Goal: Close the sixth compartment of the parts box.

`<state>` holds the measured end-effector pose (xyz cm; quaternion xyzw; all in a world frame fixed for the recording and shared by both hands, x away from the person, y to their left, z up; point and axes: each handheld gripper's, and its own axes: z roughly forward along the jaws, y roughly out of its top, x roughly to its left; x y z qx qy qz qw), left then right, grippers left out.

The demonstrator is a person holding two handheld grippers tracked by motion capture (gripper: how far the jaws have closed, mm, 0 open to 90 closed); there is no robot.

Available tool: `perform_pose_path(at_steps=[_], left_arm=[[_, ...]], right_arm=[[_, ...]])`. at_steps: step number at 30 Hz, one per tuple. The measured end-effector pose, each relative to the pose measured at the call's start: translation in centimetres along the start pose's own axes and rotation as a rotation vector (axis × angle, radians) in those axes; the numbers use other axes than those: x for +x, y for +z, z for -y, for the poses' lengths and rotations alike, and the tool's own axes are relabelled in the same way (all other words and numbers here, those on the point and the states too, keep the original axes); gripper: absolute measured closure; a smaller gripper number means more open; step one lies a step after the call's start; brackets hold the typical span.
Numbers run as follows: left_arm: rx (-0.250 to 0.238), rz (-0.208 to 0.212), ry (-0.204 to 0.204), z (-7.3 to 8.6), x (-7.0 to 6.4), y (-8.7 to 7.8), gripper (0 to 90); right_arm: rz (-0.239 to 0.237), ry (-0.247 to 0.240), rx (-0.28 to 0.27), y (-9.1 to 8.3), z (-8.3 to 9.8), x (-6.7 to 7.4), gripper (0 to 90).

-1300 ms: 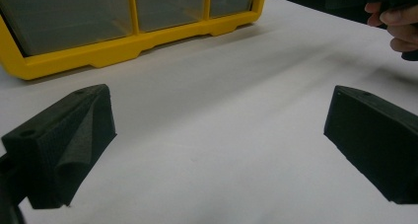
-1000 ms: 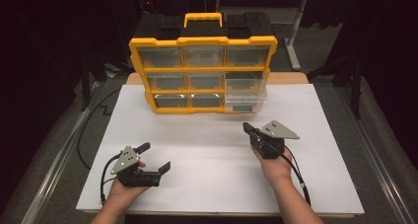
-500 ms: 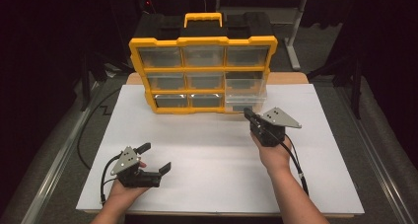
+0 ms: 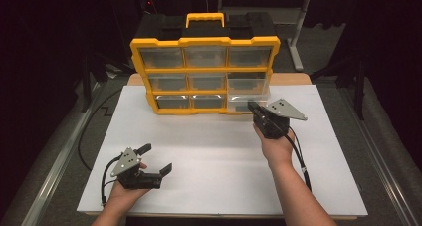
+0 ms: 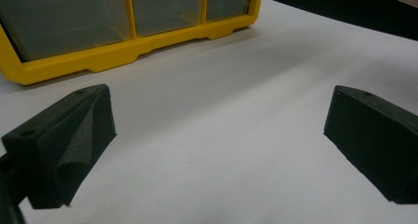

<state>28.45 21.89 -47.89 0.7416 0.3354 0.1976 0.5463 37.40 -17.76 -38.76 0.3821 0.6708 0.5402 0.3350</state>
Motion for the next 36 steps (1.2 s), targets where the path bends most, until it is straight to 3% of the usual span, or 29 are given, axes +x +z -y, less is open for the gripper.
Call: perform_pose_path(at_steps=[36], left_arm=[[0.002,0.014,-0.003,0.0,0.0,0.1,0.4]], right_arm=[[0.116,-0.027,0.032,6.1,-1.3,-1.7,90.0]])
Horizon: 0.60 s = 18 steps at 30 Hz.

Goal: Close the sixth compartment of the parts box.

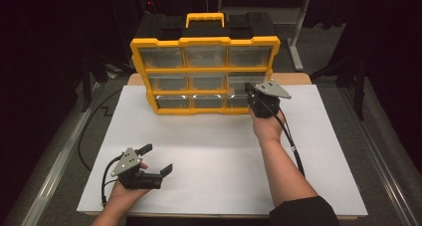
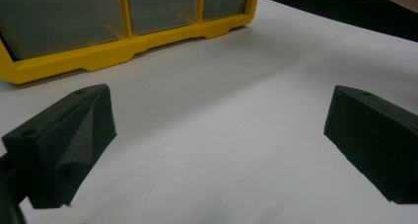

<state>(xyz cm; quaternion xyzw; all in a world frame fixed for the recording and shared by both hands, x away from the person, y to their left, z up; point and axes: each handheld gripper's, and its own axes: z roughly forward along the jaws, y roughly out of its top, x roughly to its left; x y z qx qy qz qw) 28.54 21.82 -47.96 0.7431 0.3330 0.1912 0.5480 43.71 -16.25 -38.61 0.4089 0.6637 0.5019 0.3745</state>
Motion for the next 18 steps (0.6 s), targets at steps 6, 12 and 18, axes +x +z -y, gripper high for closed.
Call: perform_pose_path(at_steps=[6,12,18], left_arm=[[0.003,0.004,0.004,0.0,0.0,0.1,0.4],[0.004,0.005,0.003,0.0,0.1,0.1,0.4],[0.003,0.003,0.001,0.0,0.1,0.1,0.4]], right_arm=[[0.022,0.002,0.003,1.0,-0.3,-0.3,90.0],[0.036,-0.003,0.007,1.6,-0.7,-0.3,90.0],[0.04,-0.019,0.012,2.0,-1.0,-0.5,90.0]])
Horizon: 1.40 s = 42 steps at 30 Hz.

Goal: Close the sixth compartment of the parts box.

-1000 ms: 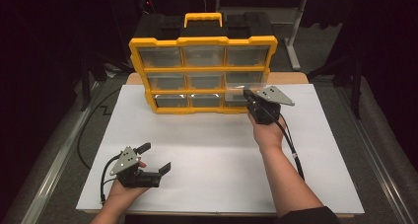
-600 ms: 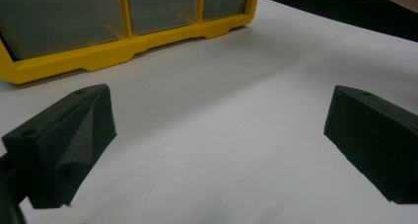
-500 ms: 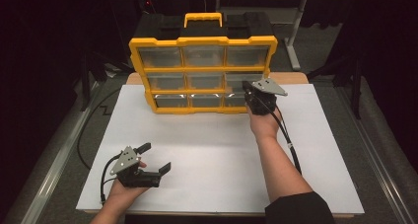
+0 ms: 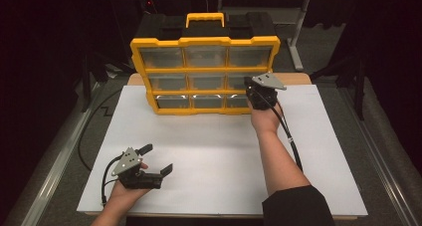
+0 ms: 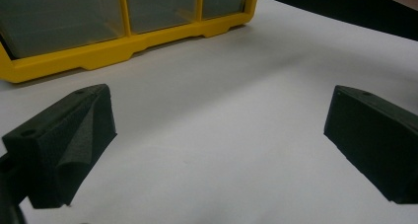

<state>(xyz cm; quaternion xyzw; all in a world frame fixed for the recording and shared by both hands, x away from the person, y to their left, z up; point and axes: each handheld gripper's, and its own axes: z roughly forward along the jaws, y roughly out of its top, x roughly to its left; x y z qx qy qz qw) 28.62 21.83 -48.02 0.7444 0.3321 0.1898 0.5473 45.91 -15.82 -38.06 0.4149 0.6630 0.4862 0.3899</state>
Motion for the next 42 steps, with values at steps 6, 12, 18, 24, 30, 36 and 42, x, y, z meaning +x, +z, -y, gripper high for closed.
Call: perform_pose_path(at_steps=[6,12,18,24,30,36,42], left_arm=[[0.001,0.001,0.005,0.0,0.0,0.0,0.4],[-0.002,-0.01,-0.005,0.0,0.2,-0.1,0.4],[-0.003,-0.011,-0.005,0.0,0.3,-0.3,0.4],[-0.005,-0.016,-0.015,0.1,0.3,-0.3,0.4],[-0.009,-0.021,-0.012,0.2,0.2,-0.6,0.4],[-0.005,-0.024,-0.02,0.3,0.4,-0.6,0.4],[-0.002,-0.032,-0.024,0.4,0.6,-0.6,0.4]], right_arm=[[-0.018,0.009,0.002,0.0,-0.2,-0.2,90.0],[-0.039,0.004,0.011,-1.2,-0.2,-0.2,90.0],[-0.069,-0.002,-0.005,-3.4,0.1,0.0,90.0],[-0.093,0.003,-0.008,-5.5,1.0,-0.3,90.0],[-0.119,0.002,0.001,-7.3,2.6,-0.4,90.0],[-0.129,0.006,0.014,-8.6,4.6,-0.6,90.0],[-0.144,-0.003,0.036,-9.5,6.4,-0.6,90.0]])
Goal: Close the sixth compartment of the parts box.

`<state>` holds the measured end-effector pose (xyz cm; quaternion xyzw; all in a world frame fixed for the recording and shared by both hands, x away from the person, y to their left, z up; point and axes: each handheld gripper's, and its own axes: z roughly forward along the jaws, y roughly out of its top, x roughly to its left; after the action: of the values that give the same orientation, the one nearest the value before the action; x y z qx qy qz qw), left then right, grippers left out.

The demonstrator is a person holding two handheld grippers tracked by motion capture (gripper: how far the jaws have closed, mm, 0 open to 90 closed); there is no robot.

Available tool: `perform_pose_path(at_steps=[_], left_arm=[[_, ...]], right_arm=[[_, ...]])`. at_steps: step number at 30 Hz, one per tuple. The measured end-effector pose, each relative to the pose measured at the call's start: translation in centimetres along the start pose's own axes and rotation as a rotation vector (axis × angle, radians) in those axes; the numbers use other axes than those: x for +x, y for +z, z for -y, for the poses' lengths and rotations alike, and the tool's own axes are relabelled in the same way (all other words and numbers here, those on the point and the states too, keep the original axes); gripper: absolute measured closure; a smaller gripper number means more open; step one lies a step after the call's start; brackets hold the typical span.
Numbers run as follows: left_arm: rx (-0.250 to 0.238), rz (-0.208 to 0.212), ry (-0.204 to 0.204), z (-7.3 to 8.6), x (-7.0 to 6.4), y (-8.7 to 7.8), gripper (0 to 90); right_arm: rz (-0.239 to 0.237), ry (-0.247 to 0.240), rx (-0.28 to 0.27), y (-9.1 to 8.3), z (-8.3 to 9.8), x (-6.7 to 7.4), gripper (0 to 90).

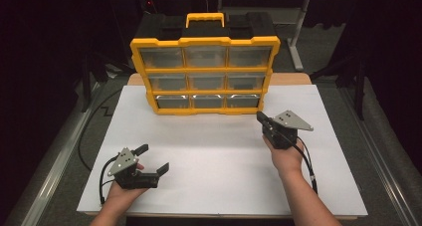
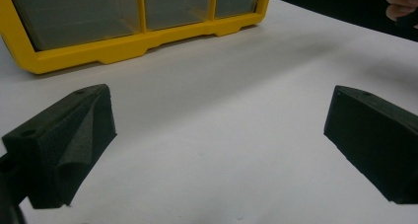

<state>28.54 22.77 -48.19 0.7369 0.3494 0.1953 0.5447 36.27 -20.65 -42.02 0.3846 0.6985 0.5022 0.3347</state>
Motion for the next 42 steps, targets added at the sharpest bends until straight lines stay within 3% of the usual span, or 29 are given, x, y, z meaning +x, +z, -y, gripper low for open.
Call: perform_pose_path(at_steps=[20,37,42], left_arm=[[0.001,-0.025,-0.015,0.1,0.6,-0.2,0.4],[0.001,-0.037,-0.026,0.2,0.9,-0.6,0.3],[0.009,-0.041,-0.024,0.2,0.8,-0.4,0.3]], right_arm=[[-0.009,0.024,0.038,-4.1,4.9,-0.1,90.0],[0.034,0.054,0.042,-10.5,8.0,-1.3,88.9],[0.036,0.062,0.034,-11.0,8.2,-1.4,83.8]])
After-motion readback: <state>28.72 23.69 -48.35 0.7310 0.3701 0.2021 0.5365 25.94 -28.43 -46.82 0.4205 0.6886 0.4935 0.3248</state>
